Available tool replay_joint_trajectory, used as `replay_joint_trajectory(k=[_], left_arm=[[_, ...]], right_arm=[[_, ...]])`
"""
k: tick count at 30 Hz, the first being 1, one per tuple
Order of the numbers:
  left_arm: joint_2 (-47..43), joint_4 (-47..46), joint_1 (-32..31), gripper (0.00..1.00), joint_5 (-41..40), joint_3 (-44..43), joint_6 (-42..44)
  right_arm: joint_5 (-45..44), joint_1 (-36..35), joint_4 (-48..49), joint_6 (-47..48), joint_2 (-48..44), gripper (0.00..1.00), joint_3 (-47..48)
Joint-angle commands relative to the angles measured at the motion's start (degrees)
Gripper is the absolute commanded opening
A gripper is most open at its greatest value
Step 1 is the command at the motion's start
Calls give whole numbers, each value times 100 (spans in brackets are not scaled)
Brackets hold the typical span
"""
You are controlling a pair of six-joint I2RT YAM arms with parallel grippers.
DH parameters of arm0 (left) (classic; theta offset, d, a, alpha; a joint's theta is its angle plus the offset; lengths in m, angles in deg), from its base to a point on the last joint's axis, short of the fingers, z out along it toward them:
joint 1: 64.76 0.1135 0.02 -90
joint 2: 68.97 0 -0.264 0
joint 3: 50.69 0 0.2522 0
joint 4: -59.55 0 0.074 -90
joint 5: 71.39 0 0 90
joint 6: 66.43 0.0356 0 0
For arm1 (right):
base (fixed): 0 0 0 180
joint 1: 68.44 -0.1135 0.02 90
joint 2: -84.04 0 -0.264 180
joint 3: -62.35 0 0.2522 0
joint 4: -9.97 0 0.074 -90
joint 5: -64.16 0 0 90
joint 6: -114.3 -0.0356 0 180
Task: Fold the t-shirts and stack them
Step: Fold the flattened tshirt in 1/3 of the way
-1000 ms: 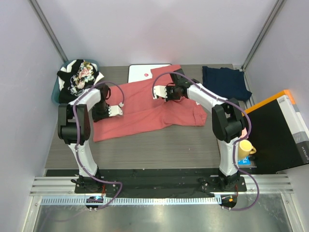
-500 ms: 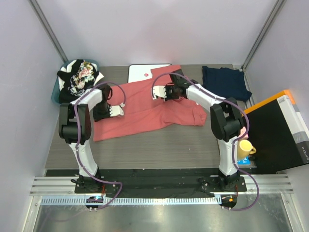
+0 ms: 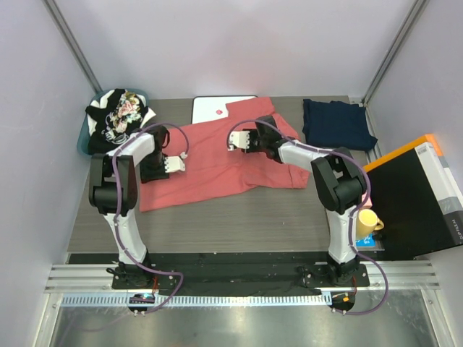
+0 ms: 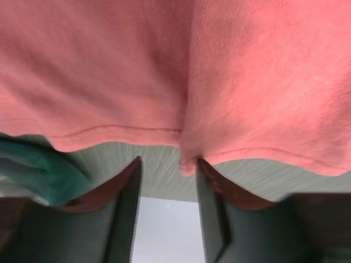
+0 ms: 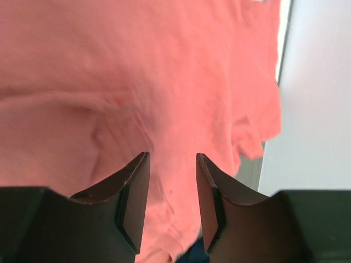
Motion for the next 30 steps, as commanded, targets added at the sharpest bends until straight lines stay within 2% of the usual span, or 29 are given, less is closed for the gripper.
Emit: replay_joint_trajectory(k=[1, 7, 10, 11, 12, 15, 17, 20, 21, 23, 30], left_arm=[[-422, -135, -28, 52, 44, -60, -20], [-774, 531, -142, 56, 527, -315, 59], [-959, 813, -230, 57, 897, -316, 260], [-1002, 910, -265, 56, 950, -289, 348], [-1020, 1007, -300, 52, 994, -289, 401], [-994, 1420, -379, 40, 1134, -315, 507], [-959, 1763, -423, 40, 1213, -351, 577], [-915, 2044, -537, 25, 1223, -272, 683], [-889, 2088, -599, 12, 1223, -245, 700], [-819, 2063, -652, 0, 1223, -79, 709], [-441, 2107, -898, 0, 1223, 115, 745]], right_arm=[[-152, 309, -347, -631, -1042, 44, 50], [95, 766, -2099, -1263, -1185, 43, 224], [629, 1143, -3380, -2010, -817, 39, 856], [1075, 1353, -3810, -2177, -589, 36, 1258], [1280, 1442, -4528, -2231, -448, 34, 1419], [1781, 1654, -5551, -2118, -236, 30, 1693], [1888, 1698, -5879, -1916, -235, 30, 1658], [1993, 1733, -6406, -1555, -227, 27, 1614], [2011, 1742, -6747, -1433, -218, 24, 1640], [2038, 1742, -7021, -1186, -174, 22, 1675], [1941, 1742, -7567, -843, -227, 19, 1561]])
